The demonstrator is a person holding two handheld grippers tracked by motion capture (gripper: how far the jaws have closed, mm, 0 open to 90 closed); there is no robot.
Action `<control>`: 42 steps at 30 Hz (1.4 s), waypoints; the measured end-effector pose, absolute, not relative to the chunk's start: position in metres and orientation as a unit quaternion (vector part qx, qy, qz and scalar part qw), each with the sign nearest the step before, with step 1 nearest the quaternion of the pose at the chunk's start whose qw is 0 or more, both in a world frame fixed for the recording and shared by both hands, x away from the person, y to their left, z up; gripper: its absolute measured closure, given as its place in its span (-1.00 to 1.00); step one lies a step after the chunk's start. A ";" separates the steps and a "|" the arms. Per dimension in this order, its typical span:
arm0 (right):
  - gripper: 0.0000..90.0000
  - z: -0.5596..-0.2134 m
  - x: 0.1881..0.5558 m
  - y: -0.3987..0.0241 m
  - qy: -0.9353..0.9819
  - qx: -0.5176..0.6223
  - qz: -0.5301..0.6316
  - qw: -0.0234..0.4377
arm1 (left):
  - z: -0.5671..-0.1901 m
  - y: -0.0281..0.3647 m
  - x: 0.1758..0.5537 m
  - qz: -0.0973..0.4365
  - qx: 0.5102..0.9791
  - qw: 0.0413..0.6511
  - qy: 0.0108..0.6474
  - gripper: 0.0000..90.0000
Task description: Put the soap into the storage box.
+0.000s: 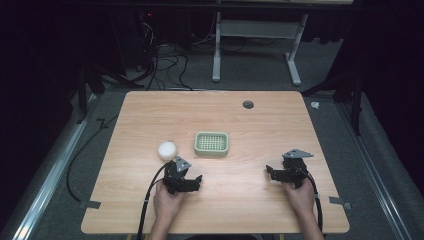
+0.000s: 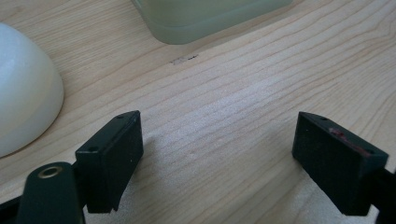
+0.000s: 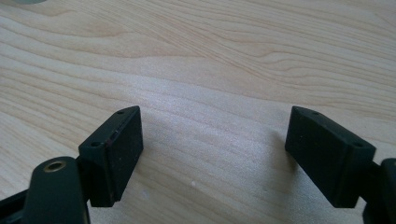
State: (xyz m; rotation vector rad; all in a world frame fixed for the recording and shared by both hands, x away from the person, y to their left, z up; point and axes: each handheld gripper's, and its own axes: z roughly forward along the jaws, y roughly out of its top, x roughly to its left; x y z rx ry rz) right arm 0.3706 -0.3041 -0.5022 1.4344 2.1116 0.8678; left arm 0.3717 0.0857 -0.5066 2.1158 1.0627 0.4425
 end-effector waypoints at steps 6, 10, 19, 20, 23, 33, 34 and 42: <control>-0.56 -0.502 0.371 -0.304 0.764 0.519 0.314 0.221 | -0.507 0.086 0.372 0.172 0.820 0.358 0.413 -0.62; -0.56 -0.502 0.371 -0.304 0.764 0.519 0.314 0.221 | -0.507 0.086 0.372 0.172 0.820 0.358 0.413 -0.62; -0.56 -0.502 0.371 -0.304 0.764 0.518 0.314 0.221 | -0.507 0.086 0.371 0.173 0.817 0.358 0.417 -0.62; -0.56 -0.502 0.371 -0.304 0.764 0.518 0.314 0.221 | -0.507 0.086 0.371 0.173 0.817 0.358 0.417 -0.62; -0.56 -0.502 0.371 -0.304 0.764 0.518 0.315 0.221 | -0.507 0.086 0.371 0.174 0.815 0.359 0.419 -0.62; -0.56 -0.502 0.371 -0.304 0.764 0.519 0.314 0.220 | -0.505 0.091 0.369 0.181 0.813 0.352 0.427 -0.64; -0.56 -0.502 0.371 -0.304 0.764 0.518 0.314 0.220 | -0.505 0.091 0.369 0.181 0.813 0.352 0.427 -0.64; -0.56 -0.502 0.371 -0.304 0.764 0.518 0.314 0.221 | -0.493 0.105 0.362 0.187 0.798 0.372 0.437 -0.64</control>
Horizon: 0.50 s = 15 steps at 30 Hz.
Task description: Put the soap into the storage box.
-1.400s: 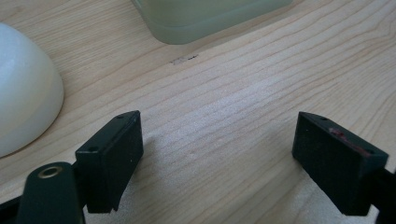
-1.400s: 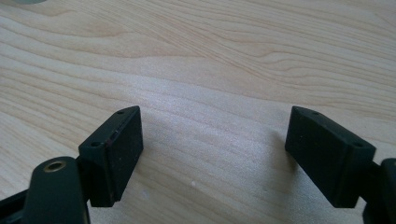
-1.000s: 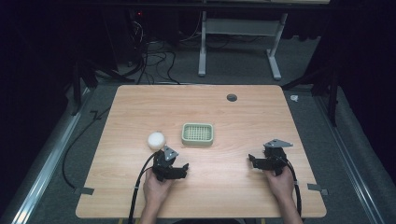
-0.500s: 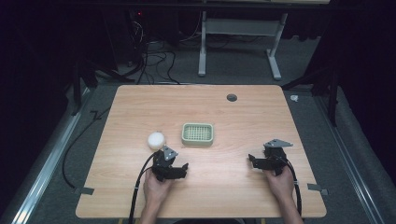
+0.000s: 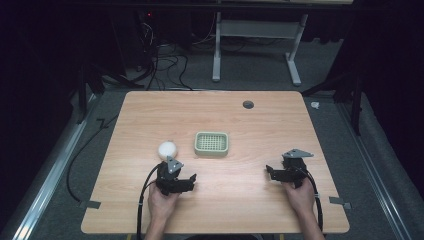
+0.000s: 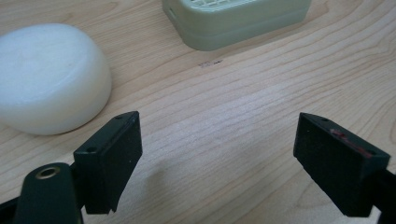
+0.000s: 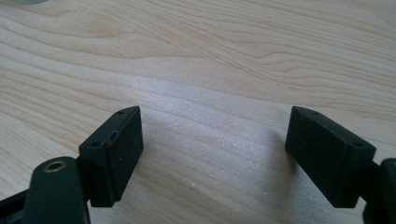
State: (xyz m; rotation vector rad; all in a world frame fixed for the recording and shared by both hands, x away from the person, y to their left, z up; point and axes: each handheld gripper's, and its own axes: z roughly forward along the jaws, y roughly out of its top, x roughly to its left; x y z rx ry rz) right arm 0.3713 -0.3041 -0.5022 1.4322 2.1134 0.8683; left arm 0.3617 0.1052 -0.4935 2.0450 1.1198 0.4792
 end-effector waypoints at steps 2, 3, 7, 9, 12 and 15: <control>-0.56 -0.502 0.371 -0.304 0.764 0.518 0.314 0.220 | -0.493 0.108 0.361 0.184 0.797 0.372 0.440 -0.64; -0.56 -0.502 0.371 -0.304 0.764 0.518 0.314 0.220 | -0.493 0.109 0.361 0.185 0.796 0.371 0.441 -0.64; -0.56 -0.502 0.371 -0.304 0.765 0.518 0.314 0.220 | -0.490 0.118 0.358 0.186 0.786 0.381 0.450 -0.64; -0.56 -0.502 0.371 -0.304 0.765 0.517 0.314 0.220 | -0.489 0.120 0.357 0.186 0.784 0.384 0.450 -0.64; -0.56 -0.502 0.371 -0.304 0.765 0.517 0.314 0.220 | -0.487 0.125 0.354 0.189 0.781 0.387 0.453 -0.60; -0.56 -0.502 0.371 -0.304 0.766 0.516 0.314 0.221 | -0.484 0.133 0.352 0.193 0.777 0.386 0.458 -0.60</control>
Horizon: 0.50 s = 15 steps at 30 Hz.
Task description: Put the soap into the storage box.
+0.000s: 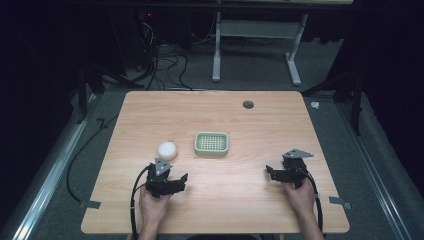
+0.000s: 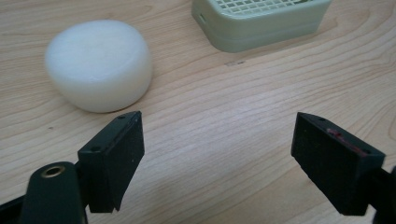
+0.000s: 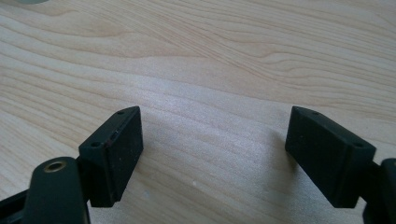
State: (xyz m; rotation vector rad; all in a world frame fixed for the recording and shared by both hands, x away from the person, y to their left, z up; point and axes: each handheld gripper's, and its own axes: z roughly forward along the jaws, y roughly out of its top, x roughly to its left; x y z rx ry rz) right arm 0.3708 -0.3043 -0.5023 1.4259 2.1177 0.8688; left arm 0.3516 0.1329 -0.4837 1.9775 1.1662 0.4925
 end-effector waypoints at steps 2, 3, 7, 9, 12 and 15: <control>-0.56 -0.502 0.371 -0.304 0.766 0.516 0.314 0.221 | -0.483 0.135 0.351 0.196 0.773 0.388 0.462 -0.60; -0.56 -0.502 0.371 -0.304 0.766 0.515 0.314 0.221 | -0.482 0.138 0.351 0.198 0.772 0.389 0.463 -0.60; -0.56 -0.502 0.371 -0.304 0.766 0.516 0.314 0.220 | -0.481 0.149 0.355 0.206 0.759 0.387 0.482 -0.61; -0.56 -0.502 0.371 -0.304 0.766 0.516 0.314 0.220 | -0.481 0.151 0.357 0.211 0.757 0.384 0.484 -0.62; -0.56 -0.502 0.371 -0.304 0.766 0.516 0.314 0.220 | -0.482 0.156 0.362 0.212 0.753 0.379 0.493 -0.63; -0.56 -0.502 0.371 -0.304 0.765 0.516 0.315 0.220 | -0.481 0.162 0.371 0.206 0.748 0.378 0.505 -0.64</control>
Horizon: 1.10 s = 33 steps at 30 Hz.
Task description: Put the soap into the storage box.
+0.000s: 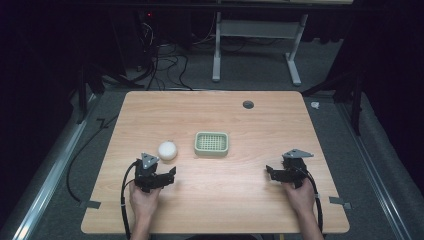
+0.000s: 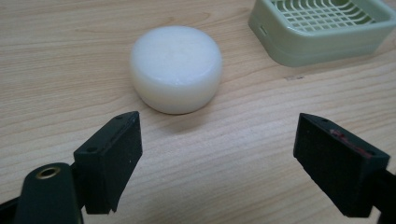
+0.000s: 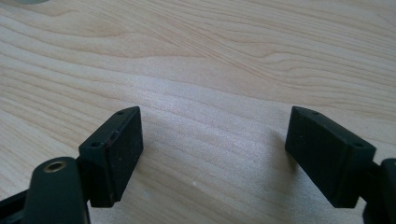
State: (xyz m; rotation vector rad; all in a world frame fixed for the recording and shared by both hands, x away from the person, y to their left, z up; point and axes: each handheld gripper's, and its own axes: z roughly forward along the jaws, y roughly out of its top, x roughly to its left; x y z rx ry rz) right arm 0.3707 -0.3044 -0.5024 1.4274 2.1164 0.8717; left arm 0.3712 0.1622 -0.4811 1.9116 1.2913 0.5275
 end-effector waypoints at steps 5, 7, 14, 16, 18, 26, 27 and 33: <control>-0.56 -0.502 0.371 -0.304 0.765 0.516 0.316 0.220 | -0.478 0.163 0.382 0.203 0.749 0.369 0.512 -0.65; -0.56 -0.502 0.371 -0.304 0.765 0.516 0.316 0.220 | -0.478 0.165 0.387 0.199 0.743 0.374 0.518 -0.65; -0.56 -0.502 0.371 -0.305 0.766 0.516 0.315 0.219 | -0.474 0.164 0.399 0.203 0.742 0.371 0.519 -0.65; -0.56 -0.502 0.371 -0.304 0.766 0.516 0.315 0.220 | -0.473 0.163 0.405 0.203 0.746 0.364 0.520 -0.66; -0.56 -0.502 0.371 -0.304 0.766 0.516 0.314 0.220 | -0.473 0.161 0.414 0.204 0.748 0.360 0.519 -0.66; -0.56 -0.502 0.371 -0.304 0.766 0.517 0.314 0.220 | -0.474 0.155 0.431 0.203 0.750 0.348 0.524 -0.67; -0.56 -0.502 0.371 -0.304 0.766 0.516 0.314 0.220 | -0.475 0.153 0.434 0.204 0.753 0.344 0.522 -0.67; -0.56 -0.502 0.371 -0.304 0.766 0.516 0.314 0.220 | -0.481 0.150 0.445 0.201 0.750 0.343 0.528 -0.66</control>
